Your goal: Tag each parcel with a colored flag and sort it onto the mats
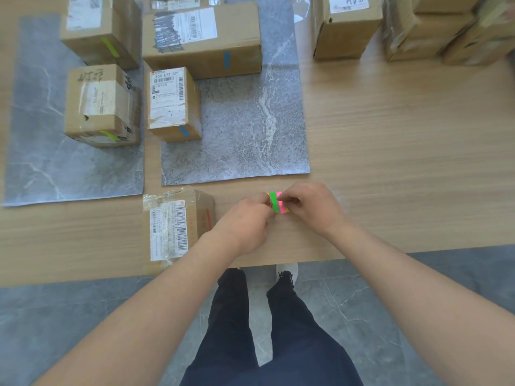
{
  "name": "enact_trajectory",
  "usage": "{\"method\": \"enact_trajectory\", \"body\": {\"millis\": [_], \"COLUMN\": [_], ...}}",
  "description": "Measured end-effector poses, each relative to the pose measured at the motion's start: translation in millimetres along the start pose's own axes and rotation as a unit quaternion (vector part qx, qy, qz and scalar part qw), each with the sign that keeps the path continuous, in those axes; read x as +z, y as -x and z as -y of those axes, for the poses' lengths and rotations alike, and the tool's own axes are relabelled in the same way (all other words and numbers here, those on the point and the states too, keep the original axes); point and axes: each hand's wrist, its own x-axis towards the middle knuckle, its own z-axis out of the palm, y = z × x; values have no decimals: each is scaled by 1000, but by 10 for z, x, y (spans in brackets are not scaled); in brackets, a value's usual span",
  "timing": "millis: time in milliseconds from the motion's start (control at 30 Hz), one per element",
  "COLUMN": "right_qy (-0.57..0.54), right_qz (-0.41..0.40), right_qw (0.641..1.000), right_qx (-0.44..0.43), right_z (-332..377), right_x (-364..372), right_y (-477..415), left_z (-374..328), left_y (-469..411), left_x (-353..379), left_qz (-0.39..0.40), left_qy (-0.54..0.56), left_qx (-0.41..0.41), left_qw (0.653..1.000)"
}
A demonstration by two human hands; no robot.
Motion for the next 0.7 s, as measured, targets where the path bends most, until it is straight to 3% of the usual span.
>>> {"method": "enact_trajectory", "body": {"millis": [100,200,467,600,700], "right_qy": [-86,-129,-30,-59,-163], "right_qz": [18,46,110,78,15], "right_qw": [993,985,992,992,977], "right_qx": [80,103,58,77,137], "right_z": [19,51,113,132,152], "right_x": [-36,-117,-210,-212,-187], "right_y": [-38,-73,-146,-128,-102], "left_z": [18,35,31,26,22], "left_y": [-7,-4,-22,-12,-7], "left_x": [26,49,177,208,224], "left_qz": [-2,-6,-25,-36,-41], "left_qy": [-15,-11,-47,-58,-55], "left_qx": [-1,7,32,27,26], "left_qw": [1000,1000,998,997,997]}}
